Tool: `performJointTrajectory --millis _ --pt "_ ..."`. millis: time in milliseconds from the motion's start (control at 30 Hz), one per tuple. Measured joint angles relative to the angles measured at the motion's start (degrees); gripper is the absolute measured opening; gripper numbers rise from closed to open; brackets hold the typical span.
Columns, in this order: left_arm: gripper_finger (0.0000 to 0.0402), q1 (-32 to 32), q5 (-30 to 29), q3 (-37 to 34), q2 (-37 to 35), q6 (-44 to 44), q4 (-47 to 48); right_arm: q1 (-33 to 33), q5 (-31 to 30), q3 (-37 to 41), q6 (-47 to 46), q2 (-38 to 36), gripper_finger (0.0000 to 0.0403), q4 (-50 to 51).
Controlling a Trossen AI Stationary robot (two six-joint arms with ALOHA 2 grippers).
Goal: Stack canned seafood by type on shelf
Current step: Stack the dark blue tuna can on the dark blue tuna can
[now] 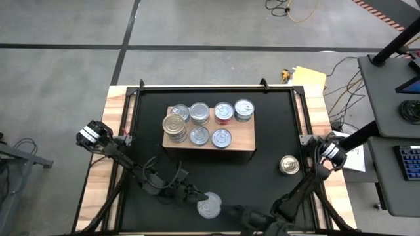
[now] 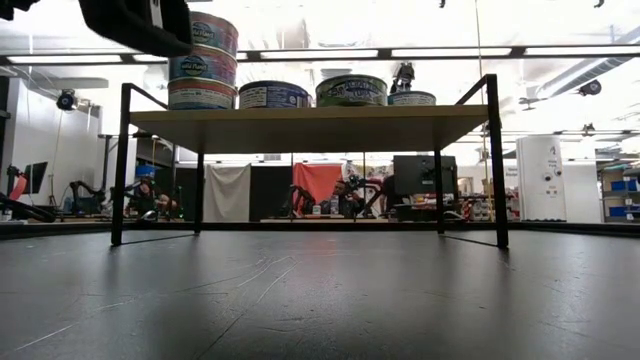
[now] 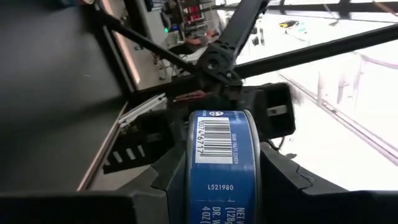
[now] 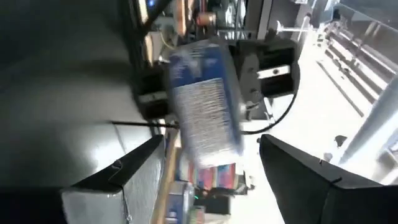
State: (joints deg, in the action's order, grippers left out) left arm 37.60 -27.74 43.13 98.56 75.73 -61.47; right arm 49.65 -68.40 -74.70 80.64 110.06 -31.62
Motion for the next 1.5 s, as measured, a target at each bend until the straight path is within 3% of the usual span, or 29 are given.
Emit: performJointTrajectory --millis 300,533,667,800,1100,1200,1300,1433,1500 --pt "0.0125 0.0 0.7 0.3 0.0 -0.5 0.9 -1.9 1.4 -4.8 12.5 3.6 0.0237 0.0" --pt "0.013 0.0 1.5 0.3 0.0 -3.4 1.0 -4.6 3.9 -6.3 12.1 4.6 0.0192 0.0" --pt "0.0218 0.0 3.2 0.4 0.0 -7.7 -0.6 -4.8 3.9 -6.2 11.8 4.3 0.0126 0.0" --pt "0.0287 -0.3 6.3 0.4 -0.2 -12.8 -3.8 -4.3 3.5 -6.2 11.1 3.5 0.0126 -0.5" --pt "0.0309 -0.6 9.5 0.4 -1.2 -30.8 -6.6 -3.4 -0.7 -5.4 0.6 -1.9 0.0126 -0.2" --pt "0.0308 -0.5 15.1 0.4 -1.2 -41.4 -6.5 -3.5 -0.7 -4.7 -3.5 -4.9 0.0126 0.0" --pt "0.03 -0.2 20.9 0.3 -1.3 -46.3 -5.9 -4.4 -0.5 -4.0 -7.3 -8.0 0.0126 1.3" --pt "0.0281 0.1 24.4 0.3 -1.5 -47.9 -2.2 -6.9 4.3 -3.5 -15.0 -12.0 0.0126 8.2" --pt "0.0272 0.1 22.6 0.3 -2.0 -47.3 2.5 -8.9 8.0 -3.5 -19.8 -13.6 0.0126 12.8"
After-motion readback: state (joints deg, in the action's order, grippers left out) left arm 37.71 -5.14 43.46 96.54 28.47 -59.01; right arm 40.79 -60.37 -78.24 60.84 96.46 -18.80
